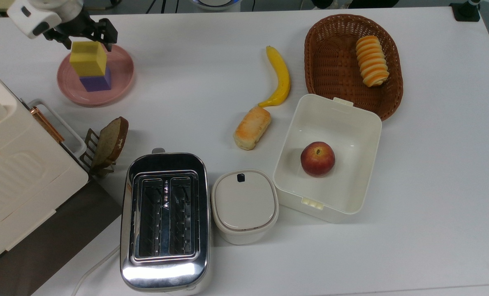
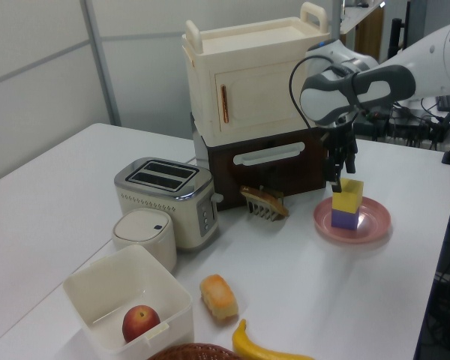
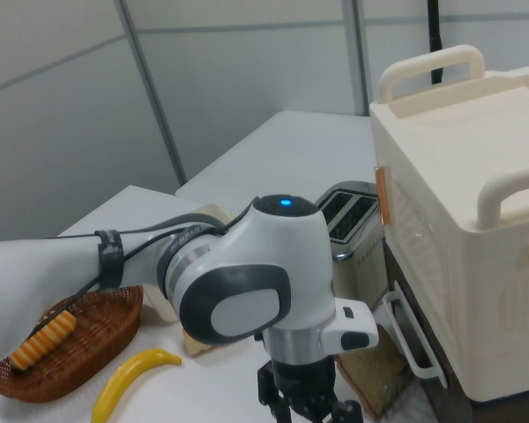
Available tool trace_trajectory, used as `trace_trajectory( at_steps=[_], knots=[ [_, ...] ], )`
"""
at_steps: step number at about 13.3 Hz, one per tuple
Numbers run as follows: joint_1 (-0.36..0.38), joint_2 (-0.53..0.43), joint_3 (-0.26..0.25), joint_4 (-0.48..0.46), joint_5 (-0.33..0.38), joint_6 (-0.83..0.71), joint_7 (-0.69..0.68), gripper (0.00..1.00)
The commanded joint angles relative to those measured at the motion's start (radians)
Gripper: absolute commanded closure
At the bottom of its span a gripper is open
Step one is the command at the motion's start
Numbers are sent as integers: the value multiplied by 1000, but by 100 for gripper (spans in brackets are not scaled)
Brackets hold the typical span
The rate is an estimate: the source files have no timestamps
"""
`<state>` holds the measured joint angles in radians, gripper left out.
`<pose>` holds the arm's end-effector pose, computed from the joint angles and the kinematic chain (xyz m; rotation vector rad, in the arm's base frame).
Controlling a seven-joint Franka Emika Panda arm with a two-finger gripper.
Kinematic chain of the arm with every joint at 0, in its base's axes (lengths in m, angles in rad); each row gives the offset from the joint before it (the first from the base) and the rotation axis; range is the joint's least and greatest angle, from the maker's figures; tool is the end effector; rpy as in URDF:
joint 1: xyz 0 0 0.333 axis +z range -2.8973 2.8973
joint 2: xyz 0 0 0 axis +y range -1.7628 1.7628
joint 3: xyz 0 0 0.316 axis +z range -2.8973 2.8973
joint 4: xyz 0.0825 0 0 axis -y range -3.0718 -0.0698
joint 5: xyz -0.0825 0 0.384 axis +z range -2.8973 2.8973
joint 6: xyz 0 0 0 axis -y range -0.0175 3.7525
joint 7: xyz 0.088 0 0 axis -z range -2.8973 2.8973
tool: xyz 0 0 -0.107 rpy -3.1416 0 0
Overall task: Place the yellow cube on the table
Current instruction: 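Lower the gripper and close it on the yellow cube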
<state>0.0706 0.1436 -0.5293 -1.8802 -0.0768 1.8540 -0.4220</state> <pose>0.5174 -0.2514 0.4313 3.0602 -0.0162 -0.3043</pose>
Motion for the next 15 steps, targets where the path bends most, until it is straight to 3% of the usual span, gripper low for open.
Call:
trace_trajectory(
  at_steps=[1, 15],
  knots=[
    [32, -27, -24, -106, -27, 125, -6, 0],
    [31, -10, -31, -117, -41, 179, -1, 0]
  ],
)
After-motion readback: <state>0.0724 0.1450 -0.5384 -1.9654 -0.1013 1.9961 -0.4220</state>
